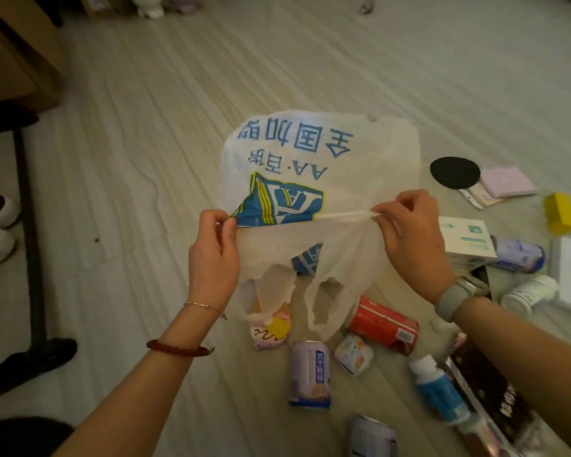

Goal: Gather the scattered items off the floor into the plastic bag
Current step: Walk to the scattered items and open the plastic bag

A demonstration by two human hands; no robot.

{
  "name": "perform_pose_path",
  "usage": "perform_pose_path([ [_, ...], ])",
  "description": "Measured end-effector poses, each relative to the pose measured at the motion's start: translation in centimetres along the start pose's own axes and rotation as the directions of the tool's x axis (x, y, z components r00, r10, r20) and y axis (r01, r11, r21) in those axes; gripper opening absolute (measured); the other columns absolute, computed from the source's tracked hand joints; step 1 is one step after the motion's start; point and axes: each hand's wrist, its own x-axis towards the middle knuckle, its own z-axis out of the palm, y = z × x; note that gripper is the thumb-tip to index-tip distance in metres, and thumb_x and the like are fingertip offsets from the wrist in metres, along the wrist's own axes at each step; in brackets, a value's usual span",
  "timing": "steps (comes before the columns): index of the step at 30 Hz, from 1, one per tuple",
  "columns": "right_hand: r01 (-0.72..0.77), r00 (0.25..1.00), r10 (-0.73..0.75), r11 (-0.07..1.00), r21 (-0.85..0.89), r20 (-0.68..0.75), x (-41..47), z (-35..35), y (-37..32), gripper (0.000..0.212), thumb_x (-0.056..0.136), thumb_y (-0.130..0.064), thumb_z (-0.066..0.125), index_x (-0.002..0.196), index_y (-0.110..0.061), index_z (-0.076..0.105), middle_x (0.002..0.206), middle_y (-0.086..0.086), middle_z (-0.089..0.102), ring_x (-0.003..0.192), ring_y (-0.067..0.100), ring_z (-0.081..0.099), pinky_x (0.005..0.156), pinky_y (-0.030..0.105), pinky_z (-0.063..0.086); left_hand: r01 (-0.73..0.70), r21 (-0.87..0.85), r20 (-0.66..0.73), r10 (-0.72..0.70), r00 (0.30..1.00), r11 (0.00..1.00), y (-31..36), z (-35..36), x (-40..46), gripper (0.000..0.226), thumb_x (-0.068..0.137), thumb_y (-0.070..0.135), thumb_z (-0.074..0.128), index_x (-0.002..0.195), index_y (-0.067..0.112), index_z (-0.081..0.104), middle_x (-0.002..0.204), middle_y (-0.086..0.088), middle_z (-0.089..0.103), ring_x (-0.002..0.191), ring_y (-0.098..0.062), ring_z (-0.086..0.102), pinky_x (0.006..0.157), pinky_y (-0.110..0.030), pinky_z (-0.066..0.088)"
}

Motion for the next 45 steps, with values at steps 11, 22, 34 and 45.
perform_pose_path([
  [11,-0.754,0.64,0.579,0.344,0.56,0.505,2.1,2.2,-2.3,0.027,0.088,0.004,0.042,0.105,-0.005,0.062,0.086,0.008,0.056,0.07,0.016,0.051,0.04,0.009,0.043,-0.351,0.454,0.462,0.121,0.878,0.819,-3.0,-3.4,-2.8,0.065,0.069,0.072,0.039,0.126,0.042,0.036,0.122,0.006,0.032,0.088,-0.015,0.055,0.062,-0.034,0.052],
  [22,0.298,0.762,-0.17,0.949,-0.105,0.626,-4.2,3.2,-0.3,0.061,0.085,-0.057,0.016,0.122,-0.021,0.048,0.122,0.005,0.048,0.089,0.014,0.045,0.071,0.024,0.035,0.461,-0.025,0.413,-0.411,0.813,0.887,-5.2,-3.3,-2.9,0.025,0.094,0.018,0.046,0.074,0.014,0.06,0.071,-0.001,0.058,0.068,-0.013,0.052,0.054,-0.014,0.042],
  [34,0.169,0.833,-0.09,0.981,-0.095,0.546,-4.5,5.0,-1.5,0.029,0.092,-0.032,0.047,0.119,-0.028,0.058,0.114,0.006,0.042,0.106,0.023,0.041,0.078,0.028,0.034,0.206,0.029,0.148,-0.208,0.967,0.978,-5.9,-3.1,-4.0,0.023,0.094,0.013,0.048,0.073,0.02,0.055,0.068,0.005,0.058,0.06,0.007,0.053,0.058,-0.009,0.041],
  [45,-0.901,0.407,0.48,0.073,0.427,0.777,-0.5,4.4,-4.6,0.03,0.088,0.009,0.038,0.096,-0.005,0.063,0.095,0.013,0.061,0.083,0.023,0.059,0.073,0.033,0.051,-0.283,0.434,0.271,0.176,0.946,0.855,-6.6,-4.2,-6.2,0.036,0.09,0.033,0.039,0.08,0.012,0.066,0.07,-0.002,0.066,0.054,-0.016,0.058,0.046,-0.018,0.038],
])
